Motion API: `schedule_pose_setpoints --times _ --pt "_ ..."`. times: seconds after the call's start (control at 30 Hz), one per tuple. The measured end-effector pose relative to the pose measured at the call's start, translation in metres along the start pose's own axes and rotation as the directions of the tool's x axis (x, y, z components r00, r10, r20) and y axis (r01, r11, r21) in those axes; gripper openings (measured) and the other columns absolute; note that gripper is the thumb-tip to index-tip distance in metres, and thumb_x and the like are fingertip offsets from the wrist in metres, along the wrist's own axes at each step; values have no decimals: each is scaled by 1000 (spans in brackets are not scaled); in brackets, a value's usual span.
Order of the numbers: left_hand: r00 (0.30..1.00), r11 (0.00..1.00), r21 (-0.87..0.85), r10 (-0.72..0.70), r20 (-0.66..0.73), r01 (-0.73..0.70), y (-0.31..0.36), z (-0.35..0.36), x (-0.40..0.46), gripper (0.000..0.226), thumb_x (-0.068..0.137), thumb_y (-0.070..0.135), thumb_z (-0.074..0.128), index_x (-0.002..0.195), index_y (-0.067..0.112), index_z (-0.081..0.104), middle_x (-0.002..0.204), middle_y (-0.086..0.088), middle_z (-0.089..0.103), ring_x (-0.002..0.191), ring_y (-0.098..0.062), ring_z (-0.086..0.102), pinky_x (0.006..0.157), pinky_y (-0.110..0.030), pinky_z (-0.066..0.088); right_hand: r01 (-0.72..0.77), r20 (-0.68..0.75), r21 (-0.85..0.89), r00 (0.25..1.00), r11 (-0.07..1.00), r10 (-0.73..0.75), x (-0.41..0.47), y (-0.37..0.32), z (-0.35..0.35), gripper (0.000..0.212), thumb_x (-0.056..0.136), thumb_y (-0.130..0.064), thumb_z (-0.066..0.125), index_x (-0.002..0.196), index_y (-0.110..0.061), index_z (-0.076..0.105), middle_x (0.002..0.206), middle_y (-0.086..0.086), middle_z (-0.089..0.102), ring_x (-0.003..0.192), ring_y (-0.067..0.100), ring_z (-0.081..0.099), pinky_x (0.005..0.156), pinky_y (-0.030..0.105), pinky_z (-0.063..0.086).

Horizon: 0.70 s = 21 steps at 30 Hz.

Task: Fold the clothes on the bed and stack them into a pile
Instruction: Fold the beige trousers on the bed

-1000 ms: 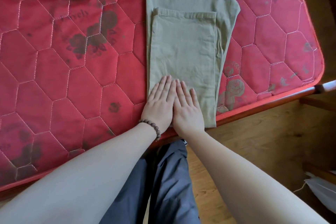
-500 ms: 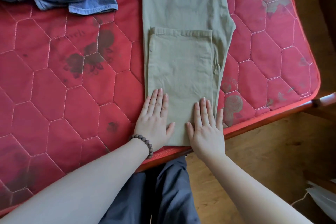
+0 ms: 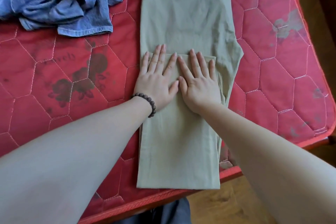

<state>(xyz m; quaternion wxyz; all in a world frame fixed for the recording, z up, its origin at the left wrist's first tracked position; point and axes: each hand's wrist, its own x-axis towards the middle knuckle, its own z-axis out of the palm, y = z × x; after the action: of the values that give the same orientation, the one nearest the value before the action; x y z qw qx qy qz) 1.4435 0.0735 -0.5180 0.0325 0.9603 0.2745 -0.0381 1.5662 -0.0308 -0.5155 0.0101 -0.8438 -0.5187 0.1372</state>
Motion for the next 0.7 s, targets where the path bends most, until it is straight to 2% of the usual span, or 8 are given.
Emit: schedule_pose_setpoints --times 0.13,0.33,0.43,0.5,0.6,0.7 --pt "1000 1000 -13 10 3 -10 -2 1 2 76 91 54 25 155 17 12 160 -22 7 150 -32 3 120 -51 5 -9 -19 4 1000 1000 9 -1 -2 2 59 97 -48 20 154 -35 8 163 6 3 150 21 -3 120 48 -4" --pt "1000 1000 10 17 18 -17 -4 2 3 76 91 55 24 155 19 9 161 -21 5 150 -31 2 121 -51 3 -44 -44 6 998 999 44 -1 -3 0 59 97 -49 26 153 -41 11 163 0 8 150 21 1 118 55 -1" --pt "1000 1000 -27 5 -13 -5 -5 3 2 76 90 56 27 156 22 11 162 -18 4 150 -27 2 121 -51 5 -123 -66 21 990 992 124 -2 -3 2 59 95 -53 26 152 -42 13 163 0 7 150 26 -3 119 53 -5" --pt "999 997 -70 -32 -39 29 -5 3 0 74 91 54 30 155 23 14 163 -13 5 151 -22 2 120 -50 5 -202 -68 48 976 978 205 -2 -3 3 60 96 -55 25 153 -41 12 163 -2 2 150 27 -8 119 50 -8" --pt "993 990 -103 -103 -54 98 -4 4 -2 72 91 52 33 155 23 16 164 -4 6 150 -15 3 120 -50 4 -236 -86 51 967 971 239 -3 -4 5 59 97 -52 21 153 -38 9 163 -5 -1 150 21 -9 119 48 -10" --pt "975 968 -135 -219 -48 210 -6 4 -3 71 91 51 33 155 26 15 163 6 5 151 -22 3 120 -53 6 -307 -98 62 945 950 312 -8 0 7 58 98 -50 16 153 -38 5 163 -7 -4 149 16 -8 119 47 -12"
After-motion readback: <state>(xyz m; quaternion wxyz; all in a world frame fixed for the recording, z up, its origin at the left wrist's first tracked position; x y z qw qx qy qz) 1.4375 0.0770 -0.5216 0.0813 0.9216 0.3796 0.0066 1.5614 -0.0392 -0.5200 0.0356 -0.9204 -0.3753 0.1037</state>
